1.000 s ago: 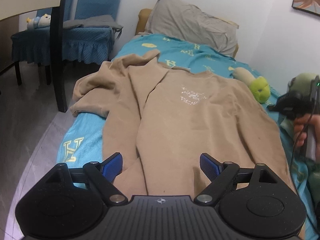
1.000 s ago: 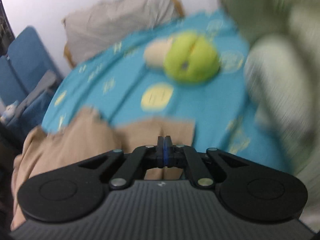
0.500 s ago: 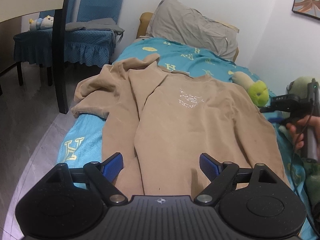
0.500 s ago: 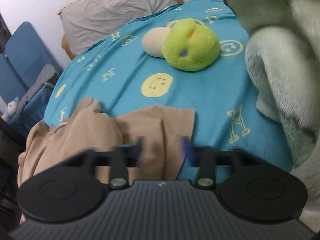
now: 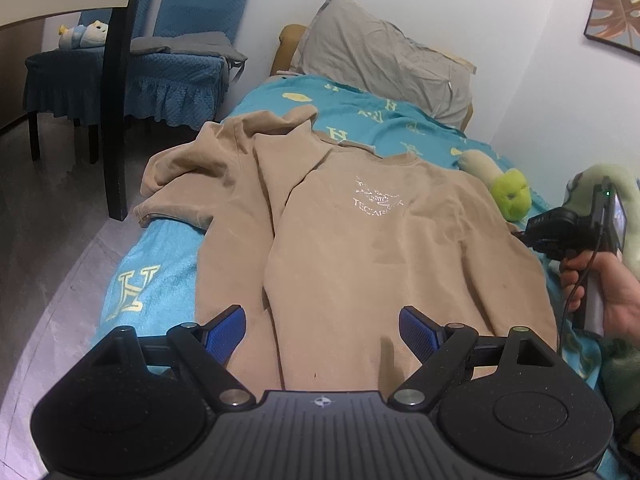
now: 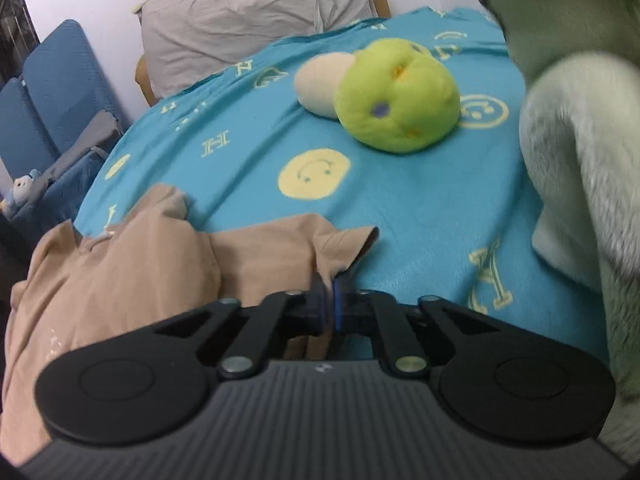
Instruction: Fold clothes
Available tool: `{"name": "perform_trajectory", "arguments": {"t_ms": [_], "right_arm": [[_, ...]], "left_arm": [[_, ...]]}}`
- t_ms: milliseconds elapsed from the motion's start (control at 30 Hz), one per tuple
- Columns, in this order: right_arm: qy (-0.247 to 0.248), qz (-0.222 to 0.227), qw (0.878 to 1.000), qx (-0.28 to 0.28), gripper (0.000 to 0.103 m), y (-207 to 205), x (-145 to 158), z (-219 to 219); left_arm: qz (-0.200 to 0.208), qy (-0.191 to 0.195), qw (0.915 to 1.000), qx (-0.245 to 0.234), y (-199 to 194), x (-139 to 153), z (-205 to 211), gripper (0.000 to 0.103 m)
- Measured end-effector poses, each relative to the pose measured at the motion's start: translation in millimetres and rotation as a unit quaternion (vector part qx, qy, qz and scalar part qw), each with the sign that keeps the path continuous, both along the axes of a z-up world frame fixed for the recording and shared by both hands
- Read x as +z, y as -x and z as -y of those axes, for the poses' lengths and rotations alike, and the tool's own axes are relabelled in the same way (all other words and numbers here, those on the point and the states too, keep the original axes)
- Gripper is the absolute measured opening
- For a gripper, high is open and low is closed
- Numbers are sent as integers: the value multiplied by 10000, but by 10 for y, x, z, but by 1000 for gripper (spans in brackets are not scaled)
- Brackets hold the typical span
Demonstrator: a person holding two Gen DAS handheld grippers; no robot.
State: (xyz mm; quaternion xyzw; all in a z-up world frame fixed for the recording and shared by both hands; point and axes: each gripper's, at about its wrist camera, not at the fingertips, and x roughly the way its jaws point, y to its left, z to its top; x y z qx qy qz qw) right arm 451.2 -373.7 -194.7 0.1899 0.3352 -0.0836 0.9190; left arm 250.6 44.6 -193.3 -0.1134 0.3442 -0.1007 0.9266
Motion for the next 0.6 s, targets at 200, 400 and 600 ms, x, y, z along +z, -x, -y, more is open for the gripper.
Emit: {"name": "perform_trajectory", "arguments": {"t_ms": [200, 400, 600], "right_arm": [[814, 643, 9911, -828, 5, 129, 544, 72], [1364, 656, 9821, -1117, 8, 237, 733, 147], [696, 516, 9910, -1019, 65, 638, 828, -15]], "left_arm": [[117, -32, 9999, 34, 51, -28, 15, 85], [215, -331, 9992, -13, 102, -105, 75, 85], [266, -752, 9968, 20, 189, -106, 133, 85]]}}
